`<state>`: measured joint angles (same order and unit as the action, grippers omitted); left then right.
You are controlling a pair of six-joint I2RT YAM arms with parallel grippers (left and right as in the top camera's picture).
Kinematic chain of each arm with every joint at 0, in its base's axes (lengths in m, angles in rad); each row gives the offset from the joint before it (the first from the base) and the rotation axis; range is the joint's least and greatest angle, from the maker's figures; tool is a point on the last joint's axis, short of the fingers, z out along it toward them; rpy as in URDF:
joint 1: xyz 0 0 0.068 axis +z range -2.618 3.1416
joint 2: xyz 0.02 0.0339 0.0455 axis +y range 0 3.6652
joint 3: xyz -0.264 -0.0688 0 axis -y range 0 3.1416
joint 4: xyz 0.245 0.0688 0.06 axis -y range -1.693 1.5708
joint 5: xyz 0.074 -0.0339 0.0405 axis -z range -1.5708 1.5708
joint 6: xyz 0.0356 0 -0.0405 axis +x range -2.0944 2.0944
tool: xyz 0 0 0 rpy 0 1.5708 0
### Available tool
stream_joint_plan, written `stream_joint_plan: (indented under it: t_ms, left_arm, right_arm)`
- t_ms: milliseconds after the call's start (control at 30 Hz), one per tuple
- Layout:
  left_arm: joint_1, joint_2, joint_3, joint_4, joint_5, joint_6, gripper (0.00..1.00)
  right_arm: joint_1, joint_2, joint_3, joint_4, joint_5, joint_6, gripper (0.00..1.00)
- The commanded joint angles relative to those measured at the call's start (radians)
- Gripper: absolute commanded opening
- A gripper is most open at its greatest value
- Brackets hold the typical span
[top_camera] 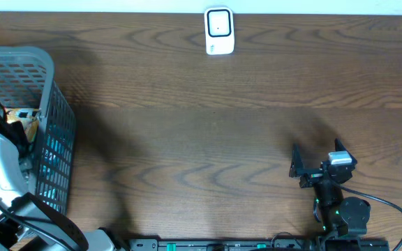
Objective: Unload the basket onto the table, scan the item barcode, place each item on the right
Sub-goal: 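Lower the left gripper into the basket and grasp the Listerine bottle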
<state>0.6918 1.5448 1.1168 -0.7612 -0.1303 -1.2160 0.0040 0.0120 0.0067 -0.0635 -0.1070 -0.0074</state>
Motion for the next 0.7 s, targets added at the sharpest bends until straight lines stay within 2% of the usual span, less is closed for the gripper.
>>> stream_joint_plan:
  t_ms: [0,133,200,467,667]
  left_arm:
    - [-0.007,0.033,0.000,-0.040,0.021,-0.156,0.98]
    - [-0.021,0.059,0.000,-0.045,0.061,-0.205,0.98]
    - [-0.037,0.072,0.000,-0.045,0.094,-0.269,0.98]
    - [-0.100,0.142,0.000,-0.042,0.094,-0.444,0.98]
    - [-0.114,0.233,0.000,0.008,0.093,-0.461,0.98]
  right_arm:
    - [0.002,-0.006,-0.001,-0.004,0.004,0.014,0.99]
    - [0.002,-0.006,-0.001,-0.004,0.004,0.014,0.99]
    - [0.002,-0.006,-0.001,-0.004,0.004,0.014,0.99]
    - [0.002,-0.006,-0.001,-0.004,0.004,0.014,0.99]
    - [0.002,-0.006,-0.001,-0.004,0.004,0.014,0.99]
